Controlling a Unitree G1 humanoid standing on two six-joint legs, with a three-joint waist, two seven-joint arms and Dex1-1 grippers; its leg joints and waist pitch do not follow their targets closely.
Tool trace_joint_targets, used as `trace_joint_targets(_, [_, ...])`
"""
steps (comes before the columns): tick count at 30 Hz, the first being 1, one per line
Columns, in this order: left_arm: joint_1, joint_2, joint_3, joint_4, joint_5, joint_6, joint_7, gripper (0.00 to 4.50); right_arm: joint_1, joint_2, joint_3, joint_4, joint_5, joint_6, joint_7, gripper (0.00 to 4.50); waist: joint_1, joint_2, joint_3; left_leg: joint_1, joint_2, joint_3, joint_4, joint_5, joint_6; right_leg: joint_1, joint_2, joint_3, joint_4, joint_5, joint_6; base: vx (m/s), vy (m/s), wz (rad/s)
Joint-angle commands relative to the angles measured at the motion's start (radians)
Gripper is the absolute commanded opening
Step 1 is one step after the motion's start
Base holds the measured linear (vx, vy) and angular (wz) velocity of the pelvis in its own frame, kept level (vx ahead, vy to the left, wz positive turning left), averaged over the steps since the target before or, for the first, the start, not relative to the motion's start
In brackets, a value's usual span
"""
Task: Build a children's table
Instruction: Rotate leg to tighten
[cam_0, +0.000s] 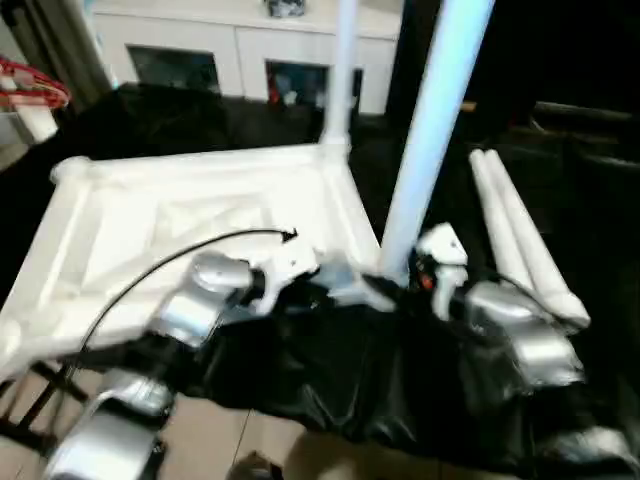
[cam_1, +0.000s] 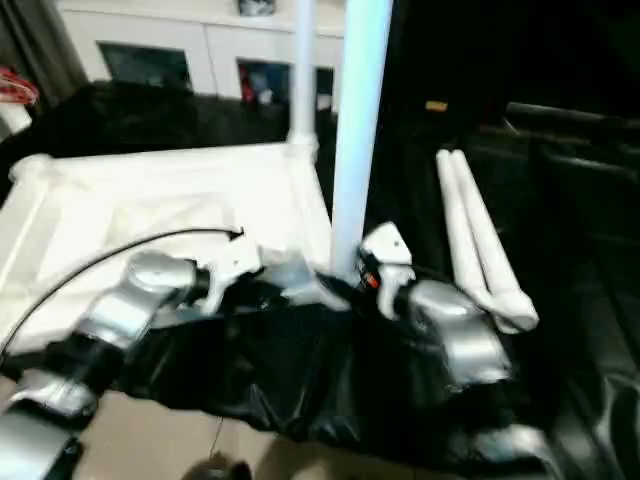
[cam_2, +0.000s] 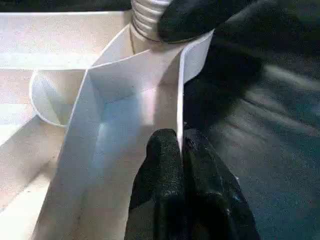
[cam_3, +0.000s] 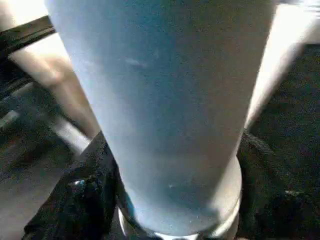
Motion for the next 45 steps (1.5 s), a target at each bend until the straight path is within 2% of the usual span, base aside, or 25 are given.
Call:
trace_joint_targets(1, [-0.039,-0.097,0.005,-0.029,-0.047,-0.014,0.076,0.0,-0.001,0.066,0.047,0.075,-0.022,0.036,-0.097,2.75,-0.007,-0.011,-0.062,0.018,0.049,-0.028,-0.08,-0.304,-0.011,0.038,-0.09,0.047,-0.11,-0.477,-0.15,0.0,0.0,0.0])
trace_joint_targets(2, [-0.045,-0.114,0.006,-0.021,-0.04,-0.013,0.104,0.0,-0.016,0.085,0.036,0.102,-0.026,0.036,-0.146,2.75,-0.005,-0.012,-0.064,0.018,0.049,-0.029,-0.08,-0.305,-0.009,0.041,-0.092,0.047,-0.112,-0.486,-0.141,0.0,0.0,0.0])
trace_joint_targets(3, [-0.052,-0.138,-0.003,-0.006,-0.021,-0.017,0.139,0.0,-0.052,0.122,0.008,0.165,-0.036,0.021,-0.246,2.75,-0.01,-0.005,-0.063,0.021,0.049,-0.028,-0.082,-0.313,-0.008,0.034,-0.089,0.049,-0.116,-0.492,-0.131,0.0,0.0,0.0])
trace_joint_targets(4, [-0.052,-0.138,-0.003,-0.006,-0.021,-0.017,0.139,0.0,-0.052,0.122,0.008,0.165,-0.036,0.021,-0.246,2.75,-0.01,-0.006,-0.064,0.022,0.048,-0.029,-0.082,-0.32,-0.009,0.034,-0.089,0.048,-0.116,-0.498,-0.128,0.0,0.0,0.0])
trace_joint_targets(5, [-0.054,-0.152,-0.013,-0.002,-0.004,-0.019,0.161,0.0,-0.086,0.159,-0.035,0.216,-0.018,0.012,-0.31,2.75,-0.008,-0.004,-0.068,0.021,0.048,-0.028,-0.082,-0.314,-0.006,0.038,-0.091,0.05,-0.115,-0.482,-0.125,0.0,0.0,0.0])
trace_joint_targets(6, [-0.053,-0.154,-0.018,-0.003,0.003,-0.021,0.165,0.0,-0.098,0.171,-0.05,0.232,-0.011,0.006,-0.328,2.75,-0.008,-0.003,-0.069,0.021,0.05,-0.029,-0.084,-0.308,-0.004,0.037,-0.092,0.05,-0.113,-0.467,-0.128,0.0,0.0,0.0])
trace_joint_targets(7, [-0.051,-0.154,-0.02,-0.006,0.003,-0.021,0.162,0.0,-0.101,0.173,-0.049,0.237,-0.013,-0.001,-0.328,2.75,-0.011,-0.002,-0.071,0.016,0.051,-0.03,-0.086,-0.291,-0.002,0.041,-0.088,0.049,-0.109,-0.425,-0.134,0.0,0.0,0.0])
trace_joint_targets(8, [-0.048,-0.153,-0.022,-0.01,0.004,-0.021,0.158,0.0,-0.106,0.174,-0.048,0.243,-0.018,-0.011,-0.328,2.75,-0.009,-0.002,-0.072,0.015,0.051,-0.029,-0.087,-0.281,0.0,0.043,-0.087,0.049,-0.107,-0.4,-0.135,0.0,0.0,0.0])
trace_joint_targets(9, [-0.041,-0.148,-0.024,-0.02,0.003,-0.02,0.146,0.0,-0.11,0.174,-0.043,0.25,-0.026,-0.029,-0.322,2.75,-0.008,-0.001,-0.074,0.017,0.052,-0.025,-0.085,-0.266,0.007,0.041,-0.086,0.051,-0.101,-0.336,-0.152,0.0,0.0,0.0])
trace_joint_targets(10, [-0.035,-0.14,-0.023,-0.027,0.002,-0.024,0.129,0.0,-0.119,0.182,-0.058,0.26,-0.019,-0.039,-0.314,2.75,-0.008,-0.001,-0.074,0.015,0.051,-0.025,-0.085,-0.262,0.009,0.044,-0.085,0.051,-0.099,-0.321,-0.157,0.0,0.0,0.0])
trace_joint_targets(12, [-0.028,-0.127,-0.022,-0.032,0.002,-0.033,0.116,0.0,-0.122,0.183,-0.069,0.26,-0.007,-0.046,-0.3,3.44,-0.007,-0.001,-0.077,0.014,0.051,-0.023,-0.083,-0.25,0.016,0.046,-0.086,0.051,-0.096,-0.288,-0.17,0.0,0.0,0.0])
trace_joint_targets(15, [-0.023,-0.108,-0.019,-0.033,-0.003,-0.041,0.105,0.0,-0.122,0.172,-0.073,0.252,0.009,-0.047,-0.261,3.57,-0.005,-0.001,-0.078,0.015,0.051,-0.021,-0.082,-0.236,0.026,0.047,-0.087,0.052,-0.094,-0.27,-0.182,0.0,0.0,0.0])
trace_joint_targets(17, [-0.017,-0.097,-0.017,-0.037,-0.006,-0.048,0.092,0.0,-0.119,0.16,-0.067,0.244,0.003,-0.057,-0.242,3.72,-0.002,0.001,-0.079,0.018,0.052,-0.019,-0.08,-0.23,0.031,0.045,-0.086,0.052,-0.094,-0.261,-0.186,0.0,0.0,0.0])
trace_joint_targets(18, [-0.008,-0.081,-0.016,-0.046,-0.011,-0.057,0.068,0.0,-0.11,0.142,-0.056,0.228,0.001,-0.07,-0.203,3.91,-0.002,0.0,-0.081,0.012,0.052,-0.021,-0.081,-0.217,0.031,0.05,-0.086,0.051,-0.089,-0.243,-0.187,0.0,0.0,0.0])
trace_joint_targets(29, [0.019,-0.003,-0.011,-0.082,-0.036,-0.079,-0.055,0.0,-0.028,0.009,0.0,0.046,0.05,-0.061,0.118,3.91,0.004,-0.001,-0.084,0.009,0.056,-0.018,-0.075,-0.186,0.059,0.051,-0.083,0.049,-0.081,-0.178,-0.209,0.0,0.0,0.0])
trace_joint_targets(30, [0.022,0.024,-0.016,-0.085,-0.042,-0.093,-0.096,0.0,-0.002,-0.041,0.018,-0.004,0.067,-0.058,0.218,3.91,0.007,0.0,-0.088,0.009,0.057,-0.018,-0.072,-0.18,0.066,0.053,-0.084,0.049,-0.079,-0.164,-0.214,0.0,0.0,0.0])
trace_joint_targets(33, [0.024,0.052,-0.017,-0.084,-0.048,-0.108,-0.143,0.0,0.022,-0.095,0.038,-0.049,0.08,-0.051,0.308,3.91,0.011,-0.001,-0.087,0.005,0.057,-0.017,-0.07,-0.173,0.079,0.052,-0.082,0.047,-0.077,-0.151,-0.215,0.0,0.0,0.0])
trace_joint_targets(39, [0.034,0.104,-0.03,-0.089,-0.056,-0.124,-0.247,0.0,0.048,-0.175,0.079,-0.097,0.088,-0.026,0.457,3.91,0.018,-0.001,-0.087,0.005,0.06,-0.018,-0.068,-0.173,0.081,0.051,-0.084,0.046,-0.076,-0.171,-0.222,0.0,0.0,0.0])
trace_joint_targets(40, [0.034,0.112,-0.03,-0.087,-0.057,-0.125,-0.259,0.0,0.05,-0.186,0.085,-0.104,0.089,-0.015,0.476,3.74,0.018,-0.001,-0.087,0.006,0.06,-0.017,-0.068,-0.174,0.08,0.049,-0.084,0.046,-0.076,-0.171,-0.227,0.0,0.0,0.0])
trace_joint_targets(42, [0.036,0.127,-0.031,-0.086,-0.06,-0.126,-0.283,0.0,0.054,-0.205,0.101,-0.112,0.086,-0.006,0.509,3.74,0.019,-0.002,-0.086,0.005,0.059,-0.017,-0.067,-0.181,0.076,0.05,-0.084,0.046,-0.077,-0.186,-0.228,0.0,0.0,0.0])
trace_joint_targets(45, [0.036,0.142,-0.034,-0.083,-0.065,-0.133,-0.308,0.0,0.059,-0.223,0.114,-0.124,0.087,0.003,0.537,3.4,0.024,-0.002,-0.087,0.007,0.061,-0.017,-0.067,-0.176,0.076,0.049,-0.083,0.047,-0.076,-0.186,-0.225,0.0,0.0,0.0])
